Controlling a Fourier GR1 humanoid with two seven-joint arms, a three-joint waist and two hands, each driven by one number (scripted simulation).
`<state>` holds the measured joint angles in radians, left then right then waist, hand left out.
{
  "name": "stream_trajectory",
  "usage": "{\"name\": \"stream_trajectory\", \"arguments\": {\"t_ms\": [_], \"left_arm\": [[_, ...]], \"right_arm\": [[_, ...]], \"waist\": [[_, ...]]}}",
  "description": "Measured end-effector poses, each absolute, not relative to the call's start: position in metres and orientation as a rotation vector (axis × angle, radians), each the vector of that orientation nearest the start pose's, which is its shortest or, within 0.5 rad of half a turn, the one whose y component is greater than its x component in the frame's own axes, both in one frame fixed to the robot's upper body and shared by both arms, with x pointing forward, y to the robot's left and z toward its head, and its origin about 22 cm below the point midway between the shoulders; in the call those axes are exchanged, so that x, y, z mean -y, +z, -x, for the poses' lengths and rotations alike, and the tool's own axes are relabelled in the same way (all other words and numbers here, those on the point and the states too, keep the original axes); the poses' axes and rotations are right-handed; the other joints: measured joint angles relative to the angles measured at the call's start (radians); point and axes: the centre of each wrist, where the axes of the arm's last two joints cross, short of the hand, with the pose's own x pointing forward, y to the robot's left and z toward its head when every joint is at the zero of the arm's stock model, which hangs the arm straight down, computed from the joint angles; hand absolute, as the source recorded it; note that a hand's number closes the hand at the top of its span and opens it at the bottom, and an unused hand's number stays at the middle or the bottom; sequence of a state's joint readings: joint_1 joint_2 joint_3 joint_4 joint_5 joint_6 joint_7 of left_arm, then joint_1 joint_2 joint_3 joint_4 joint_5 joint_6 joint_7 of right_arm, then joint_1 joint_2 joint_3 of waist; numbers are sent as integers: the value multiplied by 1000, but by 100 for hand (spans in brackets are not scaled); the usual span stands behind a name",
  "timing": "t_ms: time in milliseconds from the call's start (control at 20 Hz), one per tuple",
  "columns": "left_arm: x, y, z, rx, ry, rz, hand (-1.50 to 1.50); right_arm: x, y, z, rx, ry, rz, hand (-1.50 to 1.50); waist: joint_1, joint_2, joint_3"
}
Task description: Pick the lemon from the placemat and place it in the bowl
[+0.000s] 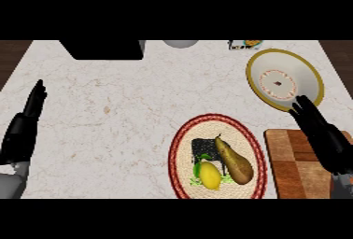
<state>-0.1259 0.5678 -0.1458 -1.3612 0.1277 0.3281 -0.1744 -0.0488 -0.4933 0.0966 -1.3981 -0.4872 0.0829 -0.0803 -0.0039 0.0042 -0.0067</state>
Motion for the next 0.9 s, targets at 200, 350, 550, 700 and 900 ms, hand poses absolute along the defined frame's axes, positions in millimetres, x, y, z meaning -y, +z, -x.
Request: {"name": "stream_trajectory", "arguments": {"t_ms": [200,350,550,700,900], "left_arm": [[-334,27,-272,1646,-207,-500,0],[-324,27,-275,1632,-174,-451,0],[-324,26,-274,1585,-106,-408,0],[-321,31,-274,1571,-73,-382,0],[-319,43,-271,1562,-53,-358,0]], "right_arm": [[298,54,-270,1698,310,-180,150],[283,106,-284,1864,616,-158,-150],[288,118,-270,1820,839,203,-150],[277,99,-238,1848,910,306,-150],[269,79,-189,1848,1016,374,-150]], "waist": [[8,-7,4],[17,-24,-7],[-18,-30,-4],[-31,-25,2],[-29,-19,5]]}}
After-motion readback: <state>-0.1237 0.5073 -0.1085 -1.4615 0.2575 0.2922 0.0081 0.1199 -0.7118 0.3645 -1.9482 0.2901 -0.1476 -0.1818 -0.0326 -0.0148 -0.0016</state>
